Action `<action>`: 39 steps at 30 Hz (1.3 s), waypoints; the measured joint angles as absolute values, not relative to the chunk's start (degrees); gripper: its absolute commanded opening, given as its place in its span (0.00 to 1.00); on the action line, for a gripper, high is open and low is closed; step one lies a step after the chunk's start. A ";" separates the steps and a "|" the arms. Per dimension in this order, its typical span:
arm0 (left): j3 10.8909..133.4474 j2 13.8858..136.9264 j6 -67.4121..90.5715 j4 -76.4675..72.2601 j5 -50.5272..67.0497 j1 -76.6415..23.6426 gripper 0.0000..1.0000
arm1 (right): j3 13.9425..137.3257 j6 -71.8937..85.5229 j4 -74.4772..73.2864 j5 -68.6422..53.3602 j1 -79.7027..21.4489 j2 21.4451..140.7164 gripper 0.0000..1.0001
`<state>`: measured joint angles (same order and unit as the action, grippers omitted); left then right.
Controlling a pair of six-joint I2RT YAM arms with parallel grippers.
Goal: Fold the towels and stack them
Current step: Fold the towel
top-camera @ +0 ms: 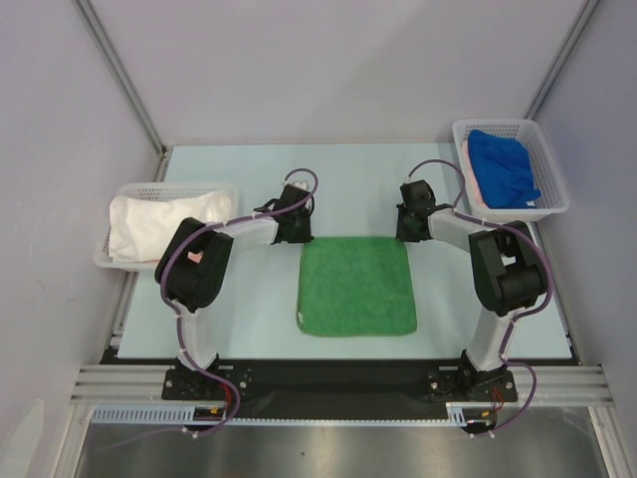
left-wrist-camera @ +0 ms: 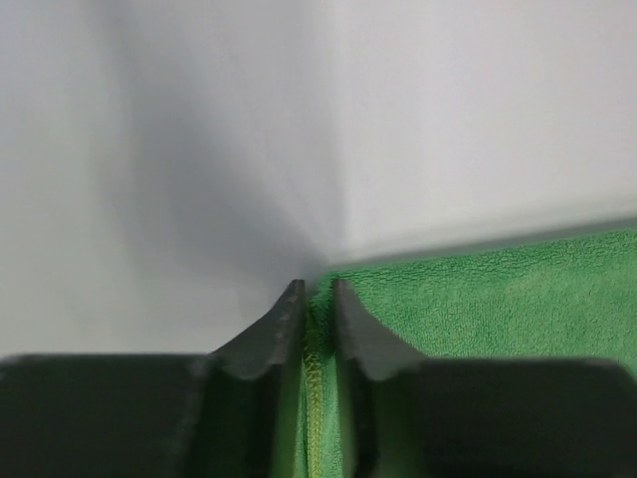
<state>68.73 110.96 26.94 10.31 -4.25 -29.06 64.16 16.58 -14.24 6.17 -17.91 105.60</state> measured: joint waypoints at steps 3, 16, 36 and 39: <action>68.90 111.11 26.74 10.31 -3.84 -28.95 0.00 | 64.42 16.67 -14.66 6.24 -17.89 105.60 0.00; 77.97 113.27 23.94 8.73 -0.80 -25.30 0.00 | 69.30 18.28 -11.97 3.25 -13.56 106.30 0.00; 55.44 98.87 24.49 -13.23 -1.28 -24.18 0.00 | 52.51 23.53 -2.17 0.27 -14.63 87.74 0.00; 52.05 95.85 25.39 -15.00 -1.43 -24.86 0.00 | 47.99 24.43 -2.28 0.89 -16.14 84.64 0.00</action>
<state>52.05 95.85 25.39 -15.00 -1.43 -24.86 47.99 24.43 -2.28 0.89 -16.14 84.64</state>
